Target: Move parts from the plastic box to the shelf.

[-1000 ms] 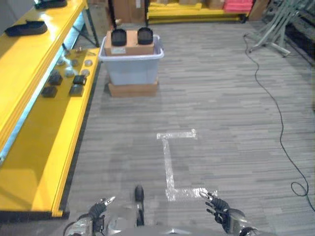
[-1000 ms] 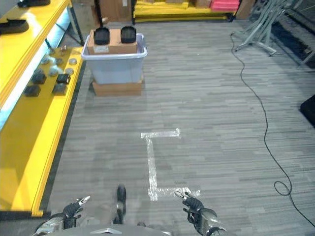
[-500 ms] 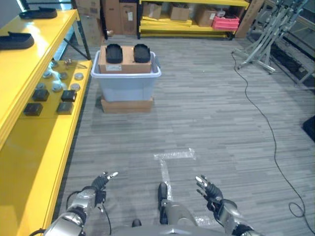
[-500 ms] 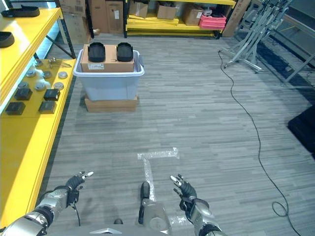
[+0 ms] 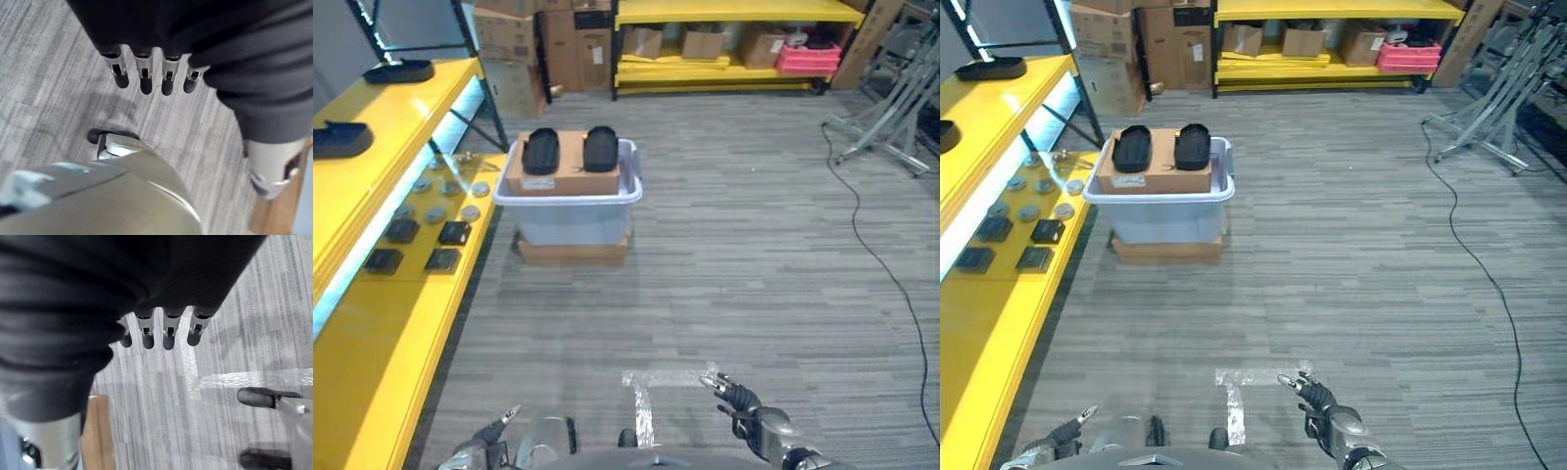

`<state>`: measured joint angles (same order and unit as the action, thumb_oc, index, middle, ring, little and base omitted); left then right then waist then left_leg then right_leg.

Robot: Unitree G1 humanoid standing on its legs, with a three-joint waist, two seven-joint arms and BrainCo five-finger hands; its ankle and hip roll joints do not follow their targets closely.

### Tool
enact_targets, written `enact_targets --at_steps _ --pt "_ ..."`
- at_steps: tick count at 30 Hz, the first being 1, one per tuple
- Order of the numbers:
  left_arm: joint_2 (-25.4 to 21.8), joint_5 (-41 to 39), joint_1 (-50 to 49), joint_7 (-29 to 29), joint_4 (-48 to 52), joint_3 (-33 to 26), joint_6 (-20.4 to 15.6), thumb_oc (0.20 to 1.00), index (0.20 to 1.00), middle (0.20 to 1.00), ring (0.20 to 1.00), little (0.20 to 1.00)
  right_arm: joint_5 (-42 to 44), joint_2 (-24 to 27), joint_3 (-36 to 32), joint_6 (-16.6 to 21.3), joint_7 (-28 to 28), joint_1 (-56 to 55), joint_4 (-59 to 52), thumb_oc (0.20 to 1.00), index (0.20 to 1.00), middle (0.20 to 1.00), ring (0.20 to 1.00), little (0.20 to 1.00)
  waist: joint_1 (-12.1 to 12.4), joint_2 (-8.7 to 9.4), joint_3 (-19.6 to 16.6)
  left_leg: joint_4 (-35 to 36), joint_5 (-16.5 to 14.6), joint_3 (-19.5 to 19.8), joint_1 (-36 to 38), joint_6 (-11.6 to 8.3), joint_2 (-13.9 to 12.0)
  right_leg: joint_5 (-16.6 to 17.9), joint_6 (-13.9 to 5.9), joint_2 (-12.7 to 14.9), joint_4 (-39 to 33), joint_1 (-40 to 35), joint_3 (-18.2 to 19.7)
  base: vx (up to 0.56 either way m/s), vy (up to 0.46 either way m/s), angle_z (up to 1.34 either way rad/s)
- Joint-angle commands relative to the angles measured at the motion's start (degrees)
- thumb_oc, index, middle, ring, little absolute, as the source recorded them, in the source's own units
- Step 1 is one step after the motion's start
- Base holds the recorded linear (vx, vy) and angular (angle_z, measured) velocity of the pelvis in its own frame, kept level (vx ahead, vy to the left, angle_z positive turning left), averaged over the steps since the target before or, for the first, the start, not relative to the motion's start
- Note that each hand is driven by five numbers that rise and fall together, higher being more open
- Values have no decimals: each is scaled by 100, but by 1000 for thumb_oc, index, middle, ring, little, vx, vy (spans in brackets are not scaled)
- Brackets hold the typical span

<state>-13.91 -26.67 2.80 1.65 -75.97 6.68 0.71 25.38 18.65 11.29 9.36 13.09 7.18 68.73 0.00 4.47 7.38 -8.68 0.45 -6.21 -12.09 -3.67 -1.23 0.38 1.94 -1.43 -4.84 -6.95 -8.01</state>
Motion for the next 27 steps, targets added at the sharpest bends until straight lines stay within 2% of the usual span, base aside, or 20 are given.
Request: enact_targets --at_steps 1,2,4,6,7,8,9,10,11,12,15,18,19,20,21,22,25,26,27 --pt "-11 247 142 -18 -13 191 -130 1000 1000 1000 1000 1000 -71 200 -36 362 -105 -60 -32 1000 1000 1000 1000 1000 346 -275 294 644 1206 114 -40 -4 -31 104 -325 102 45 -175 283 314 143 -11" --pt "-20 295 123 -2 -7 178 -151 1000 1000 1000 1000 1000 -26 216 -40 378 -91 -67 -29 1000 1000 1000 1000 1000 395 -299 309 651 1304 102 -158 -35 -64 30 -309 80 91 -224 289 308 164 -18" --pt "-49 339 84 42 -1 122 -177 1000 1000 1000 1000 1000 135 213 -16 342 -77 -41 -29 1000 1000 1000 1000 1000 460 -303 283 755 1256 -126 -214 0 -74 -150 -322 87 226 -332 310 201 164 -29" --pt "-50 343 82 42 -1 117 -178 1000 1000 1000 1000 1000 140 212 -14 333 -82 -37 -29 1000 1000 1000 1000 1000 466 -301 281 746 1245 -137 -215 5 -71 -163 -325 92 239 -336 318 168 148 -27" --pt "-113 392 84 53 46 66 -149 1000 1000 1000 1000 1000 576 155 -83 -516 148 -3 42 1000 1000 1000 1000 1000 547 -271 188 558 938 -299 -179 252 48 -570 -398 153 681 -522 323 308 242 -18" --pt "-175 420 121 23 61 69 -118 1000 1000 1000 1000 1000 675 89 -163 -571 244 -19 97 1000 1000 1000 1000 1000 560 -227 156 536 772 -397 -28 386 108 -618 -506 257 1176 -478 135 383 300 -15" --pt "-210 468 181 13 53 82 -100 1000 1000 1000 1000 1000 654 45 -206 -612 251 -28 135 1000 1000 1000 1000 1000 556 -238 118 507 654 -448 77 489 114 -473 -605 324 1672 -291 -5 251 182 -7" --pt "-248 506 275 20 31 122 -69 1000 1000 1000 1000 1000 637 -1 -240 -559 248 -58 175 1000 1000 1000 1000 1000 498 -254 128 498 537 -399 267 614 167 -288 -738 426 2468 58 -101 200 153 5" --pt "-254 526 305 28 25 136 -61 1000 1000 1000 1000 1000 649 -10 -247 -538 248 -68 188 1000 1000 1000 1000 1000 490 -281 119 496 515 -373 303 636 154 -186 -765 424 2607 182 -108 303 183 -1" --pt "-288 547 455 -26 7 305 -86 1000 1000 1000 1000 1000 844 -116 -227 -525 244 -78 223 1000 1000 1000 1000 1000 378 -379 155 597 369 -205 701 733 107 148 -889 545 3448 864 -137 226 104 0" --pt "-295 405 534 -56 44 402 -121 1000 1000 1000 1000 1000 888 -210 -185 -489 207 -93 203 1000 1000 1000 1000 1000 304 -386 210 683 297 -127 937 721 106 187 -875 655 3196 1047 -256 196 -23 33" --pt "-273 155 737 -59 117 495 -121 1000 1000 1000 1000 1000 941 -293 -173 -408 20 -167 190 1000 1000 1000 1000 1000 96 -353 266 878 231 69 1261 587 137 192 -827 775 1635 990 -251 253 -152 46" --pt "-257 136 758 -60 116 505 -123 1000 1000 1000 1000 1000 902 -298 -174 -375 -35 -177 204 1000 1000 1000 1000 1000 57 -348 262 894 213 93 1283 580 144 214 -825 785 1449 997 -204 176 -111 19" --pt "-238 123 771 -54 111 510 -121 1000 1000 1000 1000 1000 848 -299 -183 -355 -75 -187 223 1000 1000 1000 1000 1000 9 -329 254 909 177 117 1317 579 166 306 -845 814 1247 1028 -125 249 -137 8" --pt "-166 86 798 -41 91 531 -110 1000 1000 1000 1000 1000 830 -318 -228 -455 -94 -206 284 1000 1000 1000 1000 1000 -113 -300 234 963 71 184 1438 587 210 580 -923 894 869 1130 76 354 -202 38" --pt "-97 38 808 -45 62 567 -101 1000 1000 1000 1000 1000 926 -354 -284 -551 26 -228 348 1000 1000 1000 1000 1000 -220 -286 216 1014 -51 253 1573 589 208 808 -1011 958 679 1257 282 387 -233 71" --pt "-12 -22 783 -87 25 596 -40 1000 1000 1000 1000 1000 891 -410 -364 -591 -11 -251 411 1000 1000 1000 1000 1000 -348 -262 199 953 -287 317 1757 583 132 1001 -1092 1036 596 1448 489 359 -318 40" --pt "77 -136 690 -189 -34 532 -12 1000 1000 1000 1000 1000 907 -415 -361 -671 10 -276 462 1000 1000 1000 1000 1000 -394 -252 170 787 -379 340 1846 504 -15 912 -971 964 559 1344 517 332 -394 32" --pt "83 -198 676 -218 -37 523 -14 1000 1000 1000 1000 1000 889 -415 -354 -691 8 -275 465 1000 1000 1000 1000 1000 -396 -248 165 754 -393 337 1851 494 -33 898 -954 957 558 1325 509 319 -386 37"
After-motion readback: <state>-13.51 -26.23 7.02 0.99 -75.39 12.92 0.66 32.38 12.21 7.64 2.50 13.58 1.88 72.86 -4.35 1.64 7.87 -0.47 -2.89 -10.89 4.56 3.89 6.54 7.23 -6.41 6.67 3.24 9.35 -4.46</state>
